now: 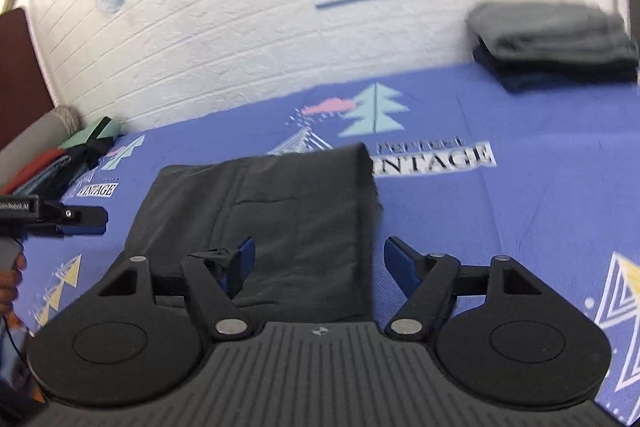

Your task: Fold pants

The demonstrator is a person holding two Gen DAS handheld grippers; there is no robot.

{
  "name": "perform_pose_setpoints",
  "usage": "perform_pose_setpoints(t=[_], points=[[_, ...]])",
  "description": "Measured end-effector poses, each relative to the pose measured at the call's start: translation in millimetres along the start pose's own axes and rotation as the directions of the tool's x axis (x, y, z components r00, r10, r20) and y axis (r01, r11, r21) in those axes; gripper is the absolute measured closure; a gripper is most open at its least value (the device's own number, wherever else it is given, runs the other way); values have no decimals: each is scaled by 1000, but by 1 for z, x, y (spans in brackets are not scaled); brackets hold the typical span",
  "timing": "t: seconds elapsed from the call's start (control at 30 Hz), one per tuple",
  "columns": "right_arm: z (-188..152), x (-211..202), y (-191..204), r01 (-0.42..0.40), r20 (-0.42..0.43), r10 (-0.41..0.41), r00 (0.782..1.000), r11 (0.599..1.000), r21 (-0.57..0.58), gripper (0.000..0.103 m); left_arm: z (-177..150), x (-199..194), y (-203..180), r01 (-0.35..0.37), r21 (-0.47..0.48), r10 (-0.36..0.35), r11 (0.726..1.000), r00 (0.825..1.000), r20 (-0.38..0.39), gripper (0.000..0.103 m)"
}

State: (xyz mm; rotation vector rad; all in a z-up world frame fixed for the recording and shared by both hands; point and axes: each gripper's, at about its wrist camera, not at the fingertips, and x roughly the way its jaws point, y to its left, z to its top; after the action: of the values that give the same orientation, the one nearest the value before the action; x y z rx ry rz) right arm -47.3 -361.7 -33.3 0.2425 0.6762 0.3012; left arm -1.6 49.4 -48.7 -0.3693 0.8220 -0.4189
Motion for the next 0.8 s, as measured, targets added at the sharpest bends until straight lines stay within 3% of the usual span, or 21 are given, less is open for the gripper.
perform_pose_setpoints(t=[0.07,0.23,0.37,0.57,0.6,0.63,0.7,0.77,0.8], points=[[-1,8,-10,-25,-57,28,998,998,54,0,4,10,13,54,-44,-55,998,998,-22,7],[-12,26,-30,-151,-150,196,969,951,269,0,11,33,21,85,-56,-89,995,992,-87,22],[-12,32,-26,-189,-143,236,961,941,280,0,10,45,18,100,-33,-103,994,988,-111,19],[-12,52,-23,-208,-93,252,963,919,336,3,14,58,22,143,-87,-151,986,983,-99,6],[-12,53,-24,-201,-87,244,966,917,343,14,14,59,19,140,-81,-148,987,984,-98,12],[-12,52,-24,-191,-83,234,969,917,349,21,15,60,15,128,-67,-135,989,986,-99,52],[-11,45,-27,-202,-62,240,969,911,359,47,17,58,3,102,-11,-102,995,990,-99,103],[-6,35,-29,-239,-21,266,964,895,376,62,21,53,-9,109,21,-107,994,990,-87,103],[-3,30,-29,-256,1,276,961,889,379,64,23,50,-15,113,33,-110,993,991,-77,103]])
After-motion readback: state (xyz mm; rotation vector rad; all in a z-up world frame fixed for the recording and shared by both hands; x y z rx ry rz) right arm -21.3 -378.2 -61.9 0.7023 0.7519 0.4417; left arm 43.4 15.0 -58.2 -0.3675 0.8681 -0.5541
